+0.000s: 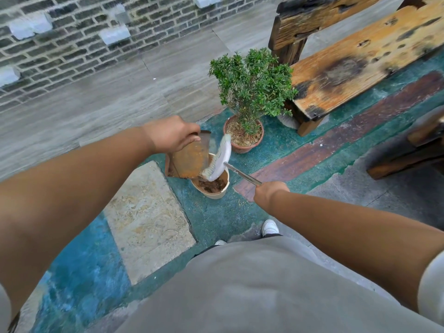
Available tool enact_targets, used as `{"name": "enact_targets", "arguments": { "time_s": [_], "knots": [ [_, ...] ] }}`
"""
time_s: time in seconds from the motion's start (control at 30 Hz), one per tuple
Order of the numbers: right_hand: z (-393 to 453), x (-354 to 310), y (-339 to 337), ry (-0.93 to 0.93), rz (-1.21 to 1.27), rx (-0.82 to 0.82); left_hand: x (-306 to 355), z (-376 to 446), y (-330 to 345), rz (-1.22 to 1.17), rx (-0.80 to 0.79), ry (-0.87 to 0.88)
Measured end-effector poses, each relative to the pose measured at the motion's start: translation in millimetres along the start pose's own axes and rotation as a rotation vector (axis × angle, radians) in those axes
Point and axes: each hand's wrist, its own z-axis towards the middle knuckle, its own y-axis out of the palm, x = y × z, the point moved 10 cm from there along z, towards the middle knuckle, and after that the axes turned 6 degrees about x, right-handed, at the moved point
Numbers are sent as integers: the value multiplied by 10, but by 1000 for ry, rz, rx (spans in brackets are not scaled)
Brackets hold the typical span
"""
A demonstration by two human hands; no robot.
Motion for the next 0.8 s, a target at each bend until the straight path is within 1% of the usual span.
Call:
{"name": "enact_targets", "arguments": {
  "time_s": [0.17, 0.4, 0.57, 0.8],
  "knots": [
    [18, 17, -102, 25, 50, 11, -115, -58, -125, 19, -31, -45],
    [-23, 45, -158, 20, 27, 42, -248, -217, -189, 17, -22, -145],
    [-43, 64, -75, 44, 104, 35, -278, -266, -239, 7, 5, -169],
    [-47, 34, -137, 66, 208, 38, -389, -397, -381, -33, 65, -230]
  ]
}}
